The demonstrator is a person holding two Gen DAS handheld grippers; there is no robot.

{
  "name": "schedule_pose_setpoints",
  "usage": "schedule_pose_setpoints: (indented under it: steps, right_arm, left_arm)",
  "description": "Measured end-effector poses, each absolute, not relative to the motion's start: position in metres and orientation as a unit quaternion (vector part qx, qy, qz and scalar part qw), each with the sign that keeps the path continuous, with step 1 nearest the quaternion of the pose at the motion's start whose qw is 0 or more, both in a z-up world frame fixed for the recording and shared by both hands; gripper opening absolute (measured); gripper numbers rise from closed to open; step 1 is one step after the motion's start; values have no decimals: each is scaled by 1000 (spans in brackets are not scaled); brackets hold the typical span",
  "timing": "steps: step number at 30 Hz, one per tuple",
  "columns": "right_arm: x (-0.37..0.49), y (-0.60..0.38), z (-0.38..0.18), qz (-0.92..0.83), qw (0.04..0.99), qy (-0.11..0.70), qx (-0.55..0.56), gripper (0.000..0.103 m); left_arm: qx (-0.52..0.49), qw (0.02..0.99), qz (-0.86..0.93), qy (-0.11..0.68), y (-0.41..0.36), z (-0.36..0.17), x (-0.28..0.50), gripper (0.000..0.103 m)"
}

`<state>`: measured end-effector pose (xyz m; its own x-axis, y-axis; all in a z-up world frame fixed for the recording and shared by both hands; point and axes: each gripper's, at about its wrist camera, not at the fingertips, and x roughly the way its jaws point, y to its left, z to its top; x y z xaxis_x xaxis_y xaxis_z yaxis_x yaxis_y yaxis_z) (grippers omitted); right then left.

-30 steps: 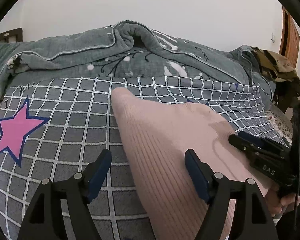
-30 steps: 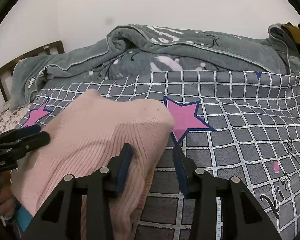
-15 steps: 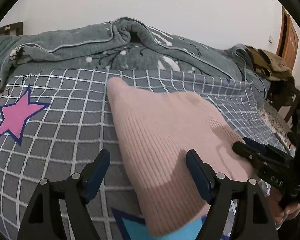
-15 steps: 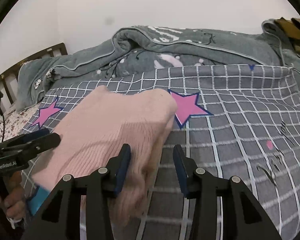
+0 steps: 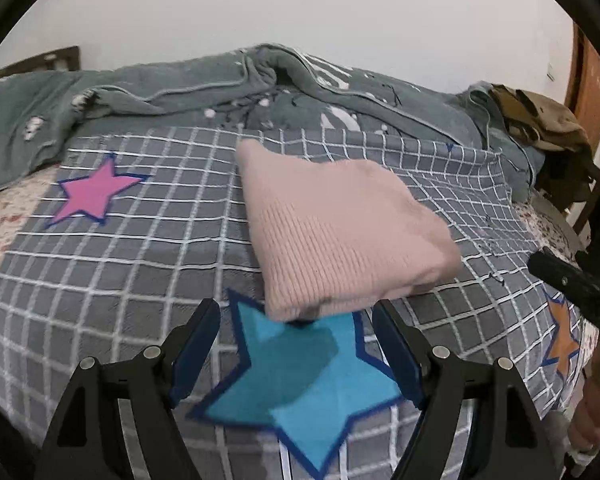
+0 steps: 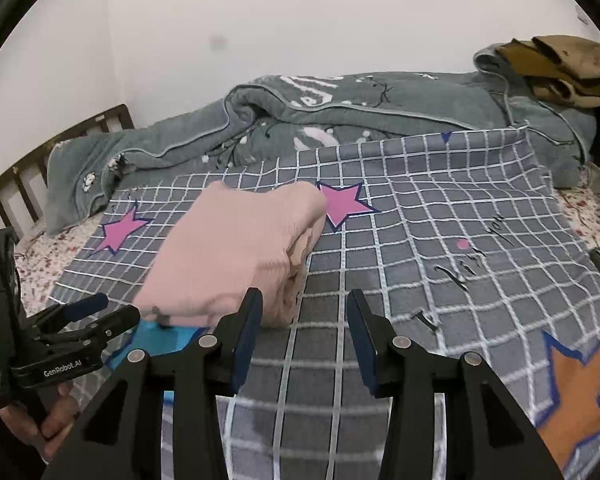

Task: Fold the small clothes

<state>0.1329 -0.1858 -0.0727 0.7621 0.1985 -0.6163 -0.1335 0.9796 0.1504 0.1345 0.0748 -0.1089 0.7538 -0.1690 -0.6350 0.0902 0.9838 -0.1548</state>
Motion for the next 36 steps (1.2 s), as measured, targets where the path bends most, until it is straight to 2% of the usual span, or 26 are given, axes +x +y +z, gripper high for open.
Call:
schedule_pose_setpoints:
  steps: [7,9,11,12,15,18,36]
  right_arm:
    - [91,-193,-47,80,937,337,51,43]
    - [79,-191,-43,78,935,342,44,54]
    - [64,-191,-36,73,939,336,34,75]
    - [54,-190,-31,74,942,325,30,82]
    - [34,-190,-18,71,949,306,18,92]
    - [22,-190,-8,65,953,294,11,97]
    - [13,-195,-5,68,955,290,8,100]
  left_arm:
    - [-36,946,-31,321,71,-69,84,84]
    - [-35,949,-24,313,70,-58,71,85]
    - [-37,952,-17,302,70,-46,56,89]
    - [-38,954,-15,298,70,-41,50,93]
    - [-32,958,-11,286,67,-26,35,100]
    - [-20,960,-1,279,64,-14,25,101]
    - [-24,959,8,281,66,-15,15,101]
